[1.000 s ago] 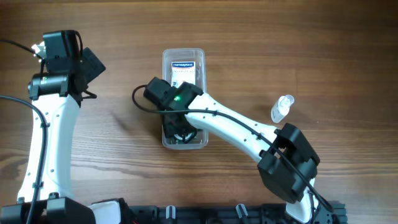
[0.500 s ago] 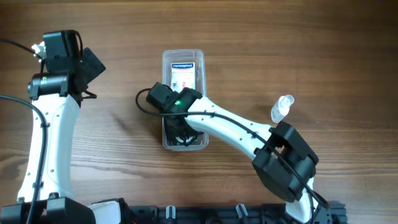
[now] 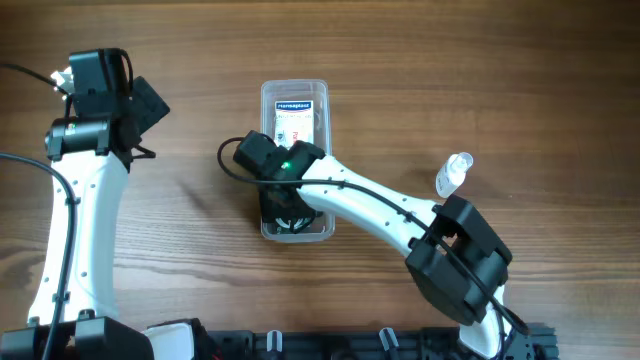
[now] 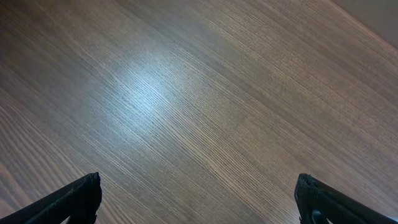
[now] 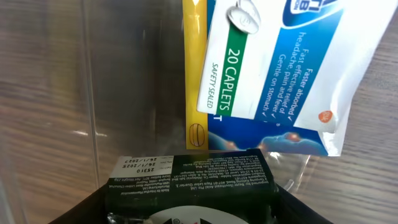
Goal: Pack container
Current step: 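Lower the Zam-Buk tin upright into the container's front end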
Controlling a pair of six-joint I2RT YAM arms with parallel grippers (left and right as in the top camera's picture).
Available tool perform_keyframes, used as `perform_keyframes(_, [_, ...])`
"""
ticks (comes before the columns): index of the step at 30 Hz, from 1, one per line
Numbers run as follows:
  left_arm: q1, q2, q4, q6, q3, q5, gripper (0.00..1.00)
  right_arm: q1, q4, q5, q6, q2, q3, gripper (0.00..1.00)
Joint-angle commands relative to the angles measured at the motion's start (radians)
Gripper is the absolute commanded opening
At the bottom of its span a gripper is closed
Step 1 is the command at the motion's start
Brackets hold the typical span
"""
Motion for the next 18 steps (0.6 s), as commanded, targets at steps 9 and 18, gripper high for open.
perform_keyframes(9, [0.005,-0.008,-0.001,-0.002,0.015,-0.010,1.00,0.003,0.001,-0.024,0.022,0.011,-0.003,0.84])
perform_keyframes(18, [0.005,-0.008,-0.001,-0.002,0.015,-0.009,1.00,0.003,-0.002,-0.027,0.021,0.010,-0.003,0.84])
